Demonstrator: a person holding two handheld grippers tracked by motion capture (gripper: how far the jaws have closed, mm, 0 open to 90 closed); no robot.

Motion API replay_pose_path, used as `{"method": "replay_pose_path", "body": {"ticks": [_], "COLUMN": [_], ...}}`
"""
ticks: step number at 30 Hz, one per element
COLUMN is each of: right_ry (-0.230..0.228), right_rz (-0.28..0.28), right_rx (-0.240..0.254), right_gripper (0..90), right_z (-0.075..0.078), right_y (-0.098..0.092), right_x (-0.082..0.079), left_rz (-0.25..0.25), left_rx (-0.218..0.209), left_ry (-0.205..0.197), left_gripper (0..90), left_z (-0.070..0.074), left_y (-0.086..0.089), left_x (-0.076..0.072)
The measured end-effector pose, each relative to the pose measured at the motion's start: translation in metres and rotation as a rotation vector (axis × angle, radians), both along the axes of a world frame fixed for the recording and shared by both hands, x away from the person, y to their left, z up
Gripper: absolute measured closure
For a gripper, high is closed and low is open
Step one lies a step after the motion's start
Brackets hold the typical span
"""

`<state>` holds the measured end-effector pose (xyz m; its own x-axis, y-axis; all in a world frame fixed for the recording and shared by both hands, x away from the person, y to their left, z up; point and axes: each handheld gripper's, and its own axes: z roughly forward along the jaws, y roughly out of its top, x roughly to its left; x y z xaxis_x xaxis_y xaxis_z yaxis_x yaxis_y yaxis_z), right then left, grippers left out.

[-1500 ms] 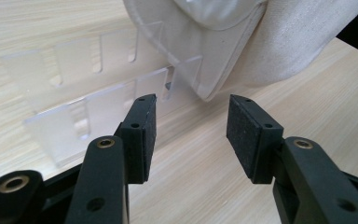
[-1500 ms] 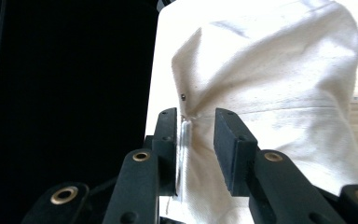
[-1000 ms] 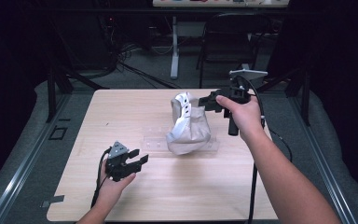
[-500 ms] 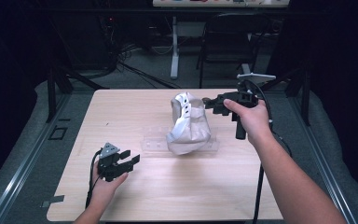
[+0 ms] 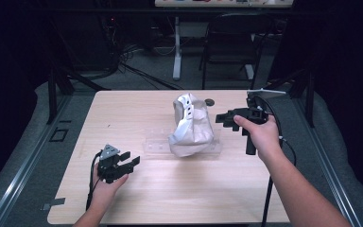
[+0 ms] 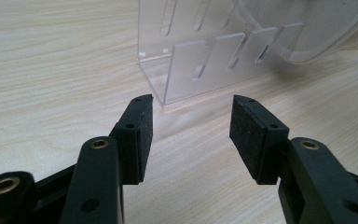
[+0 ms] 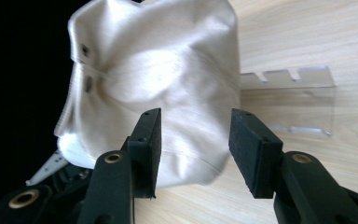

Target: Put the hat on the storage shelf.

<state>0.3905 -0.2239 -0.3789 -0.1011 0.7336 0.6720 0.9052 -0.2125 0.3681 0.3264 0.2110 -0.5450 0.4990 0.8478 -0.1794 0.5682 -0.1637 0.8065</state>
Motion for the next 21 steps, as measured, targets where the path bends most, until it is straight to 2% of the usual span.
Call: {"method": "replay_pose_path", "body": {"ticks": [8, 11, 14, 18, 21], "right_ry": [-0.042, -0.052, -0.077, -0.071, -0.068], "right_rz": [0.001, 0.002, 0.013, 0.018, 0.021], "right_rx": [-0.038, -0.055, -0.108, -0.096, -0.117], "right_gripper": [54.9, 54.9, 54.8, 54.8, 54.8], "right_z": [-0.016, -0.028, -0.042, -0.060, -0.076], "right_y": [-0.012, -0.015, -0.016, -0.019, -0.021], "right_x": [-0.019, -0.027, -0.035, -0.044, -0.050], "left_rz": [-0.003, 0.009, 0.015, 0.014, 0.017], "left_rx": [0.006, 0.000, -0.001, 0.004, 0.005], "left_ry": [0.000, 0.003, 0.007, 0.016, 0.016], "left_gripper": [49.8, 49.7, 49.7, 49.6, 49.7], "left_z": [-0.002, -0.002, -0.002, -0.003, -0.004], "left_y": [0.000, 0.003, 0.005, 0.006, 0.006], "left_x": [0.001, 0.002, 0.003, 0.004, 0.004]}}
